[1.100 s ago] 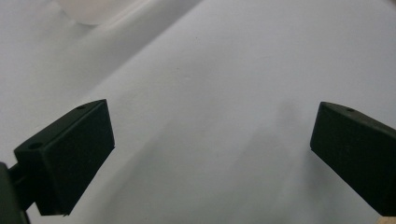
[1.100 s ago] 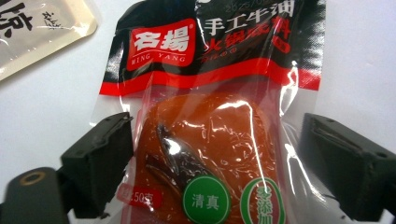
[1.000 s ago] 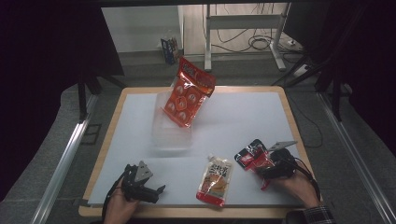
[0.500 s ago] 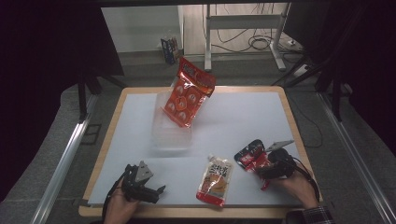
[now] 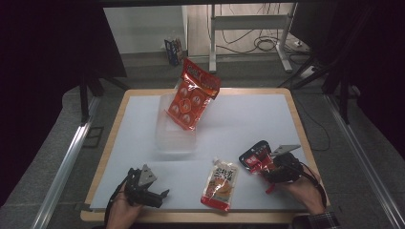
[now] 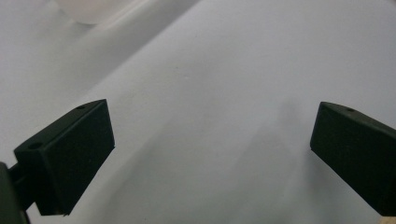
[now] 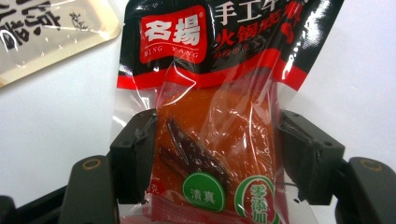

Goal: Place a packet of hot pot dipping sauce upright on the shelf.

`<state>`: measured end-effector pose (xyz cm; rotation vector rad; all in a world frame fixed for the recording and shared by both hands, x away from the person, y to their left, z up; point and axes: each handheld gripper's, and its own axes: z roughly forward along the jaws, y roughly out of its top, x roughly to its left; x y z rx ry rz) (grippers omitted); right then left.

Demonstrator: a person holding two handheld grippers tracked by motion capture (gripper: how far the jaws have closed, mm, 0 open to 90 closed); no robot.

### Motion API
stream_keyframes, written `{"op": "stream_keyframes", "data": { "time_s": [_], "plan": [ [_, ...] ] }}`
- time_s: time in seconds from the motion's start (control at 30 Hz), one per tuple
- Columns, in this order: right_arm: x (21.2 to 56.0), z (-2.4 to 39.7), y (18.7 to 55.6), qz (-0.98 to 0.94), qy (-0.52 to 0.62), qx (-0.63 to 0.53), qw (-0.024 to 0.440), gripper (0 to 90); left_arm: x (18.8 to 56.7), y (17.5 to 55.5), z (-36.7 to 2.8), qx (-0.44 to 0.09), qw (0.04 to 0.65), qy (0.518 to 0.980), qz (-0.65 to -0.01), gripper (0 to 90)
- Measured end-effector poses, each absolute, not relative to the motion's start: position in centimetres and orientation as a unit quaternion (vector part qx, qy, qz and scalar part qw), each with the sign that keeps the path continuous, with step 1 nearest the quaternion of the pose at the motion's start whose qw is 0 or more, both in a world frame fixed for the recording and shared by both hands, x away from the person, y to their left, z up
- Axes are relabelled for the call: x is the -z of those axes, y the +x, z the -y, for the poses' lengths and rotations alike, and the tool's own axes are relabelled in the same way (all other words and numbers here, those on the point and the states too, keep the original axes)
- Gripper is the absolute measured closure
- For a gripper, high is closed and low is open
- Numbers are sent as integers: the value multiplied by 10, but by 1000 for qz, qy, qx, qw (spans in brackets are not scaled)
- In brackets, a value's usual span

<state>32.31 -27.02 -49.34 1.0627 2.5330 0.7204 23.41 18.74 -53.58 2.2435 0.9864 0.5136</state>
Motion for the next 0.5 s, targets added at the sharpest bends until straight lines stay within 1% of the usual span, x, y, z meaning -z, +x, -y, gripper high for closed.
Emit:
{"op": "stream_keyframes", "data": {
  "time_s": [0.5],
  "plan": [
    [484, 273, 322, -868, 378, -281, 159, 332, 536, 234, -188, -195, 314, 850, -375, 0]
  ]
}}
